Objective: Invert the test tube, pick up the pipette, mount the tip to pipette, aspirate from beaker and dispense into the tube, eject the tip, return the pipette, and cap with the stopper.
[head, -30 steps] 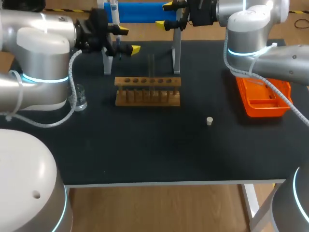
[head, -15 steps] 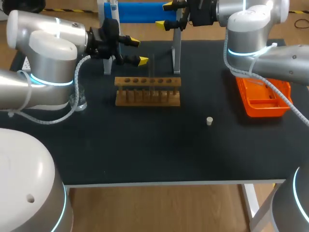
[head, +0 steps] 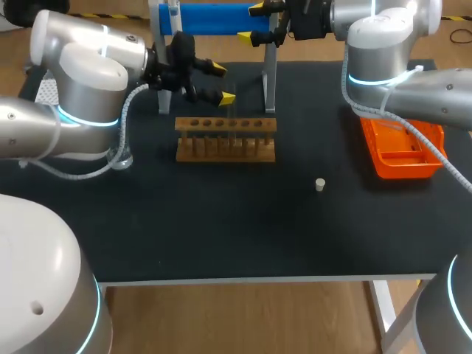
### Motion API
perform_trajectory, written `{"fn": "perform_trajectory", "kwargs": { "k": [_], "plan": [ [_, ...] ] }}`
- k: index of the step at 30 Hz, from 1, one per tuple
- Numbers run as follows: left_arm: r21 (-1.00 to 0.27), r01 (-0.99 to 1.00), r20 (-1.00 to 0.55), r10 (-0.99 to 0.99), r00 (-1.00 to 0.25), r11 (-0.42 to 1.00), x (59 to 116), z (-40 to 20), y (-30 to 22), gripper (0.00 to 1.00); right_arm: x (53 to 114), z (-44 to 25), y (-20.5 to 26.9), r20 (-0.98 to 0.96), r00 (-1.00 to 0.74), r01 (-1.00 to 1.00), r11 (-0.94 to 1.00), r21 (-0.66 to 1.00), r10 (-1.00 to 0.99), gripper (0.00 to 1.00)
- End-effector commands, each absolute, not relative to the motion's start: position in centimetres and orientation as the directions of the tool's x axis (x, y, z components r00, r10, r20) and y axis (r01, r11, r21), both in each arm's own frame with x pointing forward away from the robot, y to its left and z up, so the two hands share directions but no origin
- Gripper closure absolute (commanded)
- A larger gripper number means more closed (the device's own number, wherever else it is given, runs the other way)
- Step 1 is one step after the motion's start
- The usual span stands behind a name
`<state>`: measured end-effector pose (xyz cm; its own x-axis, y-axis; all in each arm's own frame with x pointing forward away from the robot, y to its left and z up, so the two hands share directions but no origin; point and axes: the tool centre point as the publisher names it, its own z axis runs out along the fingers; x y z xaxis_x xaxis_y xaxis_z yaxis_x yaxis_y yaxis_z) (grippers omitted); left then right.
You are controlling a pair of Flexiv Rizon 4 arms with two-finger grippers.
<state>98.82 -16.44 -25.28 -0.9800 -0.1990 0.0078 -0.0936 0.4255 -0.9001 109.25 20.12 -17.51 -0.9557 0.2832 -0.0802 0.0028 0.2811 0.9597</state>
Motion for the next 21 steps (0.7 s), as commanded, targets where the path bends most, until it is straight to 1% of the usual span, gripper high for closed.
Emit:
{"fn": "perform_trajectory", "kwargs": {
  "k": [1, 21],
  "plan": [
    [-0.895, -0.093, 0.015, -0.181, -0.983, 0.436, 99.4, -25.9, -17.1, 0.0, 109.3, -17.4, 20.0, -0.079, -0.957, 0.004, 0.285, 0.959, 0.279, 0.0],
    [-0.88, -0.103, 0.044, -0.136, -0.99, 0.464, 99.5, -28.7, -19.2, 0.0, 109.3, -17.4, 20.0, -0.079, -0.957, 0.004, 0.285, 0.959, 0.279, 0.0]
  ]
}}
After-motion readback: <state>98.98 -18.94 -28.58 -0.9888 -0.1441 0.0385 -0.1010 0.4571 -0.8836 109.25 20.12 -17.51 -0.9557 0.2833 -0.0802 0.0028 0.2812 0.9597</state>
